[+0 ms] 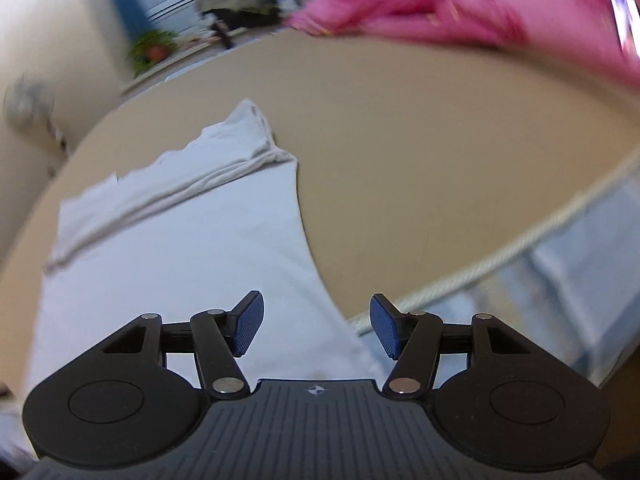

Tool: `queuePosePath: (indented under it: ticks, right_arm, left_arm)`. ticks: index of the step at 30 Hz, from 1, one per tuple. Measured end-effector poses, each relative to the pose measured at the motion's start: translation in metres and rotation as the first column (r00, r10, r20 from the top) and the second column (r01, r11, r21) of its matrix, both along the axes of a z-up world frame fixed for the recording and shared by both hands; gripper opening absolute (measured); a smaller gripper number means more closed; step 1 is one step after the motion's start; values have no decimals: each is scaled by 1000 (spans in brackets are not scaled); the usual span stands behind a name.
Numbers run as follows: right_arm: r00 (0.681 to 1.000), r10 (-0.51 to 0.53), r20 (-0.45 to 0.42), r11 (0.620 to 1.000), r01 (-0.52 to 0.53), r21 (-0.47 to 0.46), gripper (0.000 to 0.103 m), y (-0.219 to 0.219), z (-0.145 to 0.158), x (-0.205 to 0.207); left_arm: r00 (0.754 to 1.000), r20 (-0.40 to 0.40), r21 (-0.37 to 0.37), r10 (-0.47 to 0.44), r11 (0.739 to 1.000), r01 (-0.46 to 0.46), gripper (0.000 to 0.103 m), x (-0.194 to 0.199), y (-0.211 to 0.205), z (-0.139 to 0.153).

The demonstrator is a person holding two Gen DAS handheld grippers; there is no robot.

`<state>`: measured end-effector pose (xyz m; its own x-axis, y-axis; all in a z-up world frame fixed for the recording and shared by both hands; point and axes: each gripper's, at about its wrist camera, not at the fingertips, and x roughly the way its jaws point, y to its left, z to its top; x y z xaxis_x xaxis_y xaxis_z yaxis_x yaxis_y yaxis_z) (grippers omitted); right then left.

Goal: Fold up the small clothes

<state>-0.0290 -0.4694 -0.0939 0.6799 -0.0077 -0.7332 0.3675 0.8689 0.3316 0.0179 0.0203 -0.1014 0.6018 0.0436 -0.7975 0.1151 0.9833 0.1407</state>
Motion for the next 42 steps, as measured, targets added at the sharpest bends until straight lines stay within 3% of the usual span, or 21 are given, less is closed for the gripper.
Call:
queuePosePath:
  ticks: [3, 8, 12, 15, 19, 22, 25, 29, 32, 39, 42]
  right_arm:
    - [999, -36, -16, 998, 37, 49, 61, -3, -5, 4]
    - [1000, -16, -24, 999, 17, 29, 61, 14, -5, 7]
    - [1000, 14, -13, 1000, -14, 12, 61, 17, -3, 7]
    - [1000, 21, -12, 1000, -21, 11, 61, 19, -1, 10]
    - [1000, 25, -16, 1000, -25, -9, 61, 23, -4, 16]
    - [999, 17, -27, 1000, -17, -10, 61, 20, -7, 17]
    - [999, -10, -35, 1000, 10, 2, 61, 11, -10, 12]
    - [998, -32, -60, 999, 35, 39, 61, -1, -16, 6]
    - [994, -33, -100, 999, 36, 34, 61, -5, -23, 4]
    - [976, -38, -216, 996, 55, 74, 61, -16, -43, 0]
    - [966, -25, -257, 996, 47, 81, 61, -16, -52, 0]
  left_arm:
    - [999, 43, -7, -24, 1000, 24, 83, 2, 2, -2]
    - [997, 72, -3, -19, 1000, 19, 74, 8, 7, -18]
    - [995, 95, -24, -21, 999, 23, 66, 7, 14, -12]
    - [990, 139, -46, -16, 999, 23, 50, 0, 20, -9]
    - [988, 149, -122, 34, 992, -15, 37, -6, 32, -20]
    - [994, 69, -168, 86, 983, -73, 27, -2, 41, -32]
    - [990, 84, -214, 111, 973, -91, 27, 0, 51, -24]
    - [988, -35, -324, 150, 933, -153, 27, 0, 69, -35]
    - [985, -63, -369, 158, 914, -170, 28, 0, 75, -35]
    - [963, -204, -349, 179, 905, -242, 28, 4, 78, -53]
    - [964, -203, -332, 174, 914, -235, 28, 4, 75, -53]
